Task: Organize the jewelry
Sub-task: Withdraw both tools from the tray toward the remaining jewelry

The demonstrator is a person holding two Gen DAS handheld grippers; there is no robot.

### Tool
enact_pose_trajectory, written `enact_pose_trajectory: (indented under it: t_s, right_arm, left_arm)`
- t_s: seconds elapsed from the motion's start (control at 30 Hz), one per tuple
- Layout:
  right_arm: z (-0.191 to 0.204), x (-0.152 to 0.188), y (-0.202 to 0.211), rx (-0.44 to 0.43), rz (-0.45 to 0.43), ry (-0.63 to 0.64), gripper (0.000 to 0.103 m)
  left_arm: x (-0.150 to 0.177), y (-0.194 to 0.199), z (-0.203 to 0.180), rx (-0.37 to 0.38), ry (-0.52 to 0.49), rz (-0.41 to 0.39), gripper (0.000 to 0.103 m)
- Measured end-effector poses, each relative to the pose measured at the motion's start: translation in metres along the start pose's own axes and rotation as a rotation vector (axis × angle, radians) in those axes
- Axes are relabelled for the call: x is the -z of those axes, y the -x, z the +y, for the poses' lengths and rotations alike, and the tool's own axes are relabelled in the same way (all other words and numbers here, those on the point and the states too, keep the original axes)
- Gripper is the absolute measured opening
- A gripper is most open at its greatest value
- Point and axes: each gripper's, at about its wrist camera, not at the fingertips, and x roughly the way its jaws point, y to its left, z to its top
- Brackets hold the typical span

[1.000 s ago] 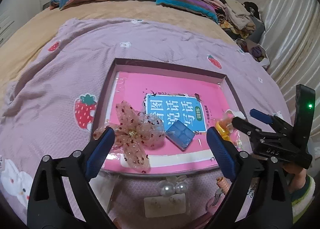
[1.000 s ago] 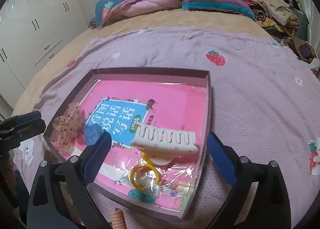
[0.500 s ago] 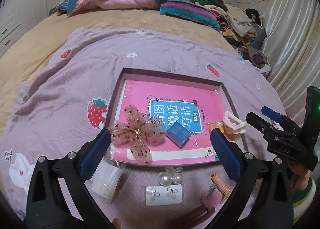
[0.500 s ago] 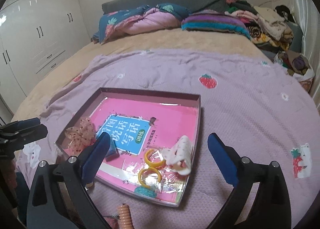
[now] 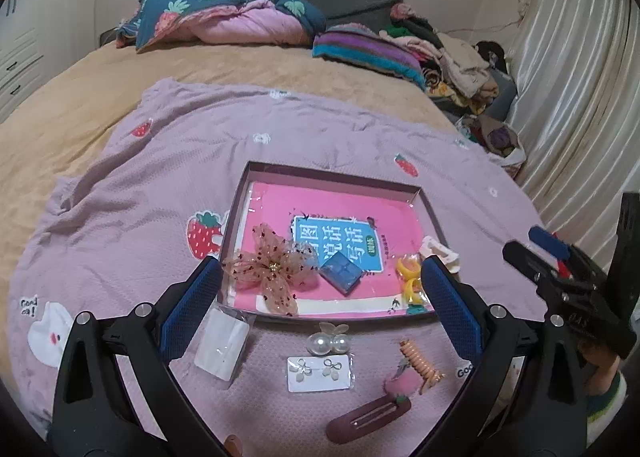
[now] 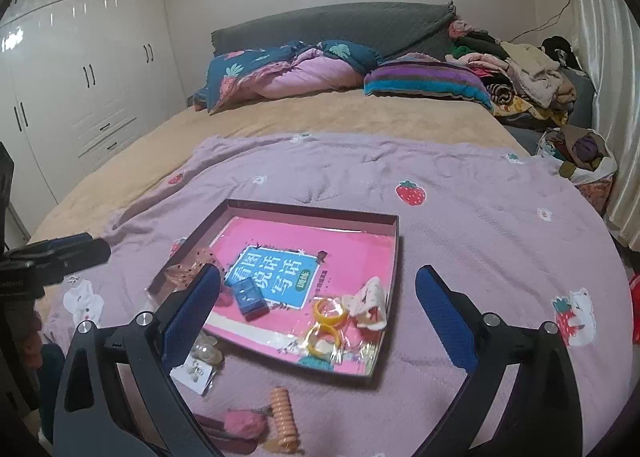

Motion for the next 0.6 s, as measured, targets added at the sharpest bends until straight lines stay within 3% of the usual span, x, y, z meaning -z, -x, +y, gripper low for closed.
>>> enact_pose_trajectory:
  t_s: [0.6]
  right_arm:
    - [0.03, 0.025, 0.062, 0.016, -0.033, 0.025, 0.097]
  left_arm:
    - [0.019, 0.048, 0.001, 0.032, -0.011, -0.087, 0.093]
